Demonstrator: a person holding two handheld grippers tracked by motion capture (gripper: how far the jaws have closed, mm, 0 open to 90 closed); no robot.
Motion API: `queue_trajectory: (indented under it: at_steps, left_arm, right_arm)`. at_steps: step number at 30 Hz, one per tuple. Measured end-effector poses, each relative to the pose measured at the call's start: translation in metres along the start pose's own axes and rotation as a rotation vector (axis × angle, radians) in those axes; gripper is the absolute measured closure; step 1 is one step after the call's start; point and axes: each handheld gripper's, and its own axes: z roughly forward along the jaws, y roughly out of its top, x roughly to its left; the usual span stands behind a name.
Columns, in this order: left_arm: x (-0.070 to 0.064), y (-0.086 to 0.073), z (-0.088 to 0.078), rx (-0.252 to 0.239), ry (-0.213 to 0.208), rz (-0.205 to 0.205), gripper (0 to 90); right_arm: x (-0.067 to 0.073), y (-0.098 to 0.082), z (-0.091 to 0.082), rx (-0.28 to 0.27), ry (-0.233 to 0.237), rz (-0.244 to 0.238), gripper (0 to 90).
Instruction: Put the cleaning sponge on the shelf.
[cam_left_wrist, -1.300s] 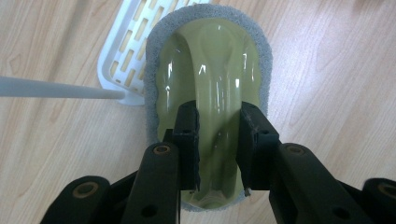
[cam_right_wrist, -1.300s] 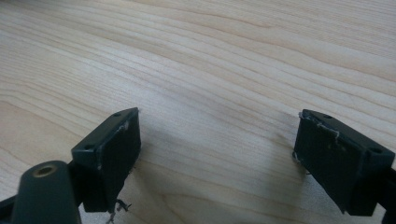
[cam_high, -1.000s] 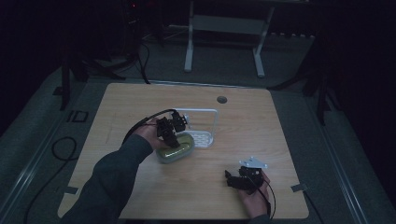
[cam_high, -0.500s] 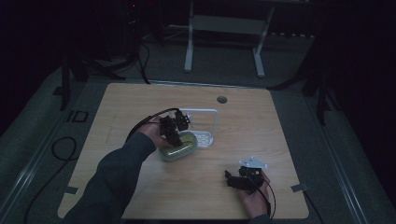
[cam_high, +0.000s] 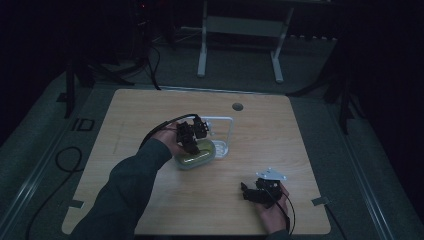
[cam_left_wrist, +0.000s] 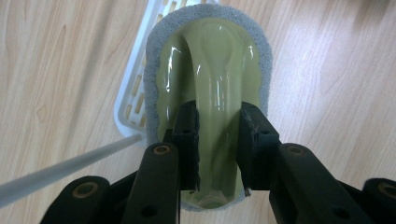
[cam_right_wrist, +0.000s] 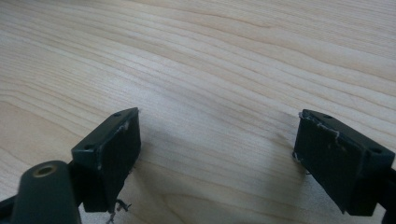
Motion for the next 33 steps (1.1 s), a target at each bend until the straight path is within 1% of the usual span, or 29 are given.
queue_trajectory:
  at_steps: [5,7,8,13,15,18,20,23,30,32,33]
  left_arm:
    - [0.000,0.002,0.002,-0.002,-0.003,0.011,71.4]
    - [0.001,0.003,0.003,-0.001,-0.005,0.003,71.4]
    - [0.002,0.003,0.003,0.004,-0.005,0.009,71.4]
    - [0.005,0.004,0.008,0.005,0.000,0.012,71.4]
    - [0.006,0.005,0.009,0.004,0.008,0.024,71.4]
    - [0.007,0.006,0.011,0.006,0.005,0.030,71.4]
    - [0.008,0.007,0.012,0.015,0.012,0.048,71.4]
    - [0.008,0.009,0.011,0.004,0.012,0.051,71.4]
    - [0.008,0.013,0.012,0.004,0.016,0.075,71.4]
    - [0.008,0.015,0.014,0.008,0.020,0.093,71.4]
    - [0.008,0.016,0.014,0.008,0.021,0.093,71.4]
  right_arm:
    - [0.000,0.000,0.000,0.000,0.000,0.000,14.3]
    - [0.000,0.000,0.000,0.000,0.000,-0.001,14.3]
    - [0.000,0.000,0.000,0.000,0.000,0.000,14.3]
    - [0.000,0.000,0.000,0.000,0.000,0.000,14.3]
    - [0.000,0.000,0.000,0.000,0.000,0.000,14.3]
    - [0.000,0.000,0.000,0.000,0.000,-0.001,14.3]
    - [0.000,0.000,0.000,0.000,-0.001,-0.001,14.3]
    - [0.000,0.000,0.000,0.000,0.000,-0.001,14.3]
    - [0.000,0.000,0.000,0.000,0.000,0.000,14.3]
    - [0.000,0.000,0.000,0.000,0.000,-0.001,14.3]
    - [0.000,0.000,0.000,0.000,0.000,0.000,14.3]
